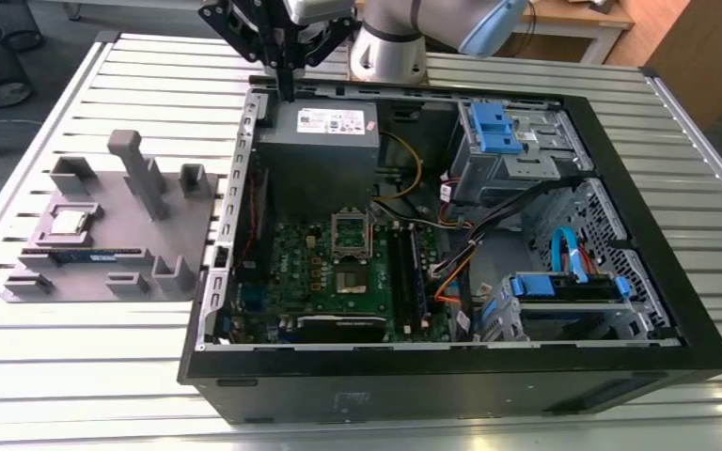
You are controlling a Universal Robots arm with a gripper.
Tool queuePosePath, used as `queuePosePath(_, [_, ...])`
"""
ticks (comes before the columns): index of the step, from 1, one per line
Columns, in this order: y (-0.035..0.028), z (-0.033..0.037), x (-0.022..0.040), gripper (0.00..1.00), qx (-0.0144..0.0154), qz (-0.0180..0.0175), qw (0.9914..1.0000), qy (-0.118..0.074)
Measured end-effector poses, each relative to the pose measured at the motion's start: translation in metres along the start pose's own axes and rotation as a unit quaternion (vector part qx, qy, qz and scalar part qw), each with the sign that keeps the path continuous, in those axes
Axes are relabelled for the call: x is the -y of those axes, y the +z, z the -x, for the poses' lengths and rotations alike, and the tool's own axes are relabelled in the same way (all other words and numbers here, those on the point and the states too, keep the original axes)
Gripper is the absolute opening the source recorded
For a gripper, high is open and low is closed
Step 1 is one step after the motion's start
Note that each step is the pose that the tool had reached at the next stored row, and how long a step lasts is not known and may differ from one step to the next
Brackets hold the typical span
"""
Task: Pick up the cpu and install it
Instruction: 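Reach for the cpu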
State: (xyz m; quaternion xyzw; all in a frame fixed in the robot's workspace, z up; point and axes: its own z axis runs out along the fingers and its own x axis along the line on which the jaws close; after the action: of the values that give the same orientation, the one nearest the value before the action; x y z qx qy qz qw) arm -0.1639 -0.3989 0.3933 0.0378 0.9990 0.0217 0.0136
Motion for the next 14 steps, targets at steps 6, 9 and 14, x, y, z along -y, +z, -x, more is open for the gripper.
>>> queuePosePath(6, [-0.0002, -0.007, 0.0005, 0.11, 0.0, 0.0, 1.0, 0.0])
queuePosePath(9, [-0.0003, -0.0116, 0.0009, 0.11, 0.0, 0.0, 1.0, 0.0])
queuePosePath(14, [-0.0004, -0.0193, 0.0014, 0.11, 0.0001, 0.0, 1.0, 0.0])
